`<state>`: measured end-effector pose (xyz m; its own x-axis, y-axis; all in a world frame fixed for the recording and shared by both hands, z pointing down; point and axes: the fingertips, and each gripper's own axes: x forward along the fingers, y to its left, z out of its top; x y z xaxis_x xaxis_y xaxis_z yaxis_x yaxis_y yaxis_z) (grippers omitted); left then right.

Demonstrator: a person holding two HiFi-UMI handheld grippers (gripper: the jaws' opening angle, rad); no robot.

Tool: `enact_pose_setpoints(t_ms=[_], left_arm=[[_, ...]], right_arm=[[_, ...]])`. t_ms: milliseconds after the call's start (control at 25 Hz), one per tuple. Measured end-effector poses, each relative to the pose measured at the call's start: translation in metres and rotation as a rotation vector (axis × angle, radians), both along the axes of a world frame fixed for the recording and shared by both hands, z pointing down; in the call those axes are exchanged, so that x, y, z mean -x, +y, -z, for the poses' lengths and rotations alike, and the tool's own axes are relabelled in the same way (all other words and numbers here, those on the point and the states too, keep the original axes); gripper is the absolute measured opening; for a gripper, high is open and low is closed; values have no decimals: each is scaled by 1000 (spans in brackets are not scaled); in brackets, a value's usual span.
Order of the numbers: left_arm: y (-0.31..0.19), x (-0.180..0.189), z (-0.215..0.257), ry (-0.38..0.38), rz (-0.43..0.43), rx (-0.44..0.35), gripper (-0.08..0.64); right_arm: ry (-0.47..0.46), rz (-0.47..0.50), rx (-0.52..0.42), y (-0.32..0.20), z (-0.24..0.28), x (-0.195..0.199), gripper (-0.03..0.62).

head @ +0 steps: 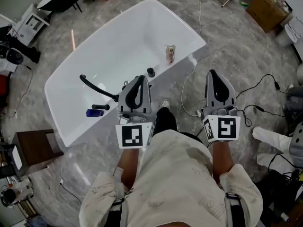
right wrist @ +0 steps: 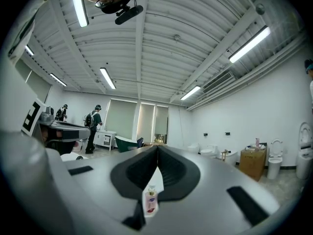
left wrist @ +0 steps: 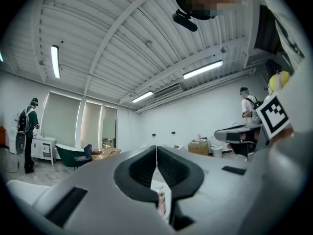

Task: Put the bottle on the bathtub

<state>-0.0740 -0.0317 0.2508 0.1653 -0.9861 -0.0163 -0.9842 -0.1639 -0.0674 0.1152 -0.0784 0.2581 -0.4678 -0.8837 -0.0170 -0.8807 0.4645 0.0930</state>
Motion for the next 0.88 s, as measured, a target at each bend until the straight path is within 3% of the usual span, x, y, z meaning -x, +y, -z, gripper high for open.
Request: enact_pose_setpoints(t_ms=[680, 880], left_arm=[[-5, 4, -15, 8, 17, 41, 8], [-5, -2, -13, 6, 4, 20, 8]], right_arm=[[24, 25, 2, 0, -2, 8, -11], [29, 21, 7, 1, -4, 4, -11]])
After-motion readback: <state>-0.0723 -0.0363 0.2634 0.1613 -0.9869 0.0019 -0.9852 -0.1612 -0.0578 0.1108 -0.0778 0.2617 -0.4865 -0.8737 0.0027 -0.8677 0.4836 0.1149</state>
